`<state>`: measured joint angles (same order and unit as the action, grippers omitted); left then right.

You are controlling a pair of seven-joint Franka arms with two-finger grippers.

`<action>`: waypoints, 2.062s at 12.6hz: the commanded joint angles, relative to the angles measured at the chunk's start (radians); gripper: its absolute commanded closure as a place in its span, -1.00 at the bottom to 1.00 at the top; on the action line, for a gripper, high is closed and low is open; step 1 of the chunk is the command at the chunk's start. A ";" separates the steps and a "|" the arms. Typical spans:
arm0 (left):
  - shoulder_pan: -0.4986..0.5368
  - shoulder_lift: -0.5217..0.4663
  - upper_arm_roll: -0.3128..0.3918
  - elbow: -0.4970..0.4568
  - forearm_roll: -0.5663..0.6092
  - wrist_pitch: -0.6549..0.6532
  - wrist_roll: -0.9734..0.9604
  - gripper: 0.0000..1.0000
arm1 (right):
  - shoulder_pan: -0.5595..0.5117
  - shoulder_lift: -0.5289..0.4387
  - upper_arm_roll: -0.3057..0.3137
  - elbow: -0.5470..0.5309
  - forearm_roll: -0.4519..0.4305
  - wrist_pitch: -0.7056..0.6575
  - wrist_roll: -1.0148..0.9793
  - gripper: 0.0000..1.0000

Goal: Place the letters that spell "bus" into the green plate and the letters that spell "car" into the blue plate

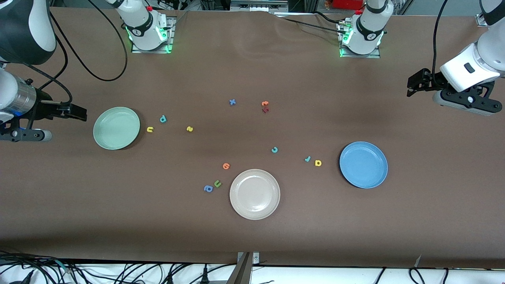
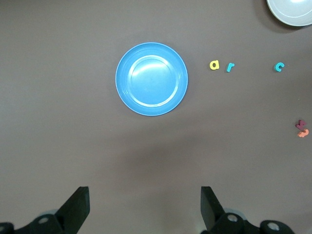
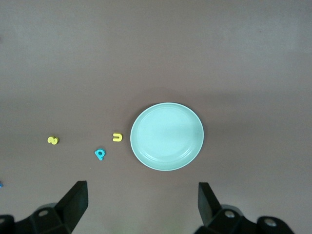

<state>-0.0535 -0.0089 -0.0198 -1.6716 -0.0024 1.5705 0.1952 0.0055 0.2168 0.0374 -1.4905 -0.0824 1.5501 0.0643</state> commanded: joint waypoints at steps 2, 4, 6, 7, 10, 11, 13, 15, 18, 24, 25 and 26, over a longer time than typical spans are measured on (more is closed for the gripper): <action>0.003 0.007 -0.002 0.018 -0.002 -0.017 -0.007 -1.00 | -0.001 -0.022 -0.004 -0.017 0.016 -0.001 -0.009 -0.99; 0.003 0.007 -0.003 0.018 -0.004 -0.017 -0.007 -1.00 | -0.001 -0.022 -0.005 -0.017 0.016 -0.001 -0.009 -0.99; -0.003 0.007 -0.005 0.016 -0.005 -0.018 -0.025 -1.00 | -0.001 -0.022 -0.005 -0.017 0.018 -0.001 -0.008 -0.99; -0.011 0.013 -0.008 0.015 -0.010 -0.017 -0.074 -1.00 | -0.001 -0.022 -0.005 -0.017 0.018 -0.001 -0.008 -0.99; -0.012 0.073 -0.110 0.027 -0.014 0.002 -0.305 -1.00 | -0.001 -0.022 -0.005 -0.017 0.016 -0.001 -0.008 -0.99; -0.014 0.104 -0.152 0.033 -0.016 0.022 -0.375 -1.00 | -0.001 -0.022 -0.005 -0.017 0.016 -0.001 -0.009 -0.99; -0.014 0.168 -0.227 0.036 -0.016 0.095 -0.518 -1.00 | -0.001 -0.022 -0.007 -0.017 0.016 -0.001 -0.008 -0.99; -0.035 0.228 -0.290 0.036 -0.005 0.175 -0.730 -1.00 | -0.001 -0.022 -0.007 -0.019 0.016 -0.002 -0.008 -0.99; -0.146 0.364 -0.292 0.039 -0.001 0.316 -0.865 -1.00 | -0.001 -0.022 -0.007 -0.019 0.018 -0.002 -0.009 -0.99; -0.218 0.520 -0.295 0.038 0.047 0.448 -0.858 -1.00 | -0.002 -0.022 -0.008 -0.019 0.018 -0.004 -0.009 -0.99; -0.253 0.550 -0.293 0.039 0.041 0.465 -0.865 -1.00 | -0.001 -0.022 -0.008 -0.019 0.018 -0.004 -0.009 -0.99; -0.264 0.584 -0.292 0.041 0.044 0.520 -0.908 -1.00 | -0.001 -0.022 -0.008 -0.019 0.016 -0.005 -0.009 -0.99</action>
<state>-0.2767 0.5175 -0.3152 -1.6635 0.0245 2.0496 -0.6589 0.0047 0.2168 0.0340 -1.4917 -0.0824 1.5488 0.0643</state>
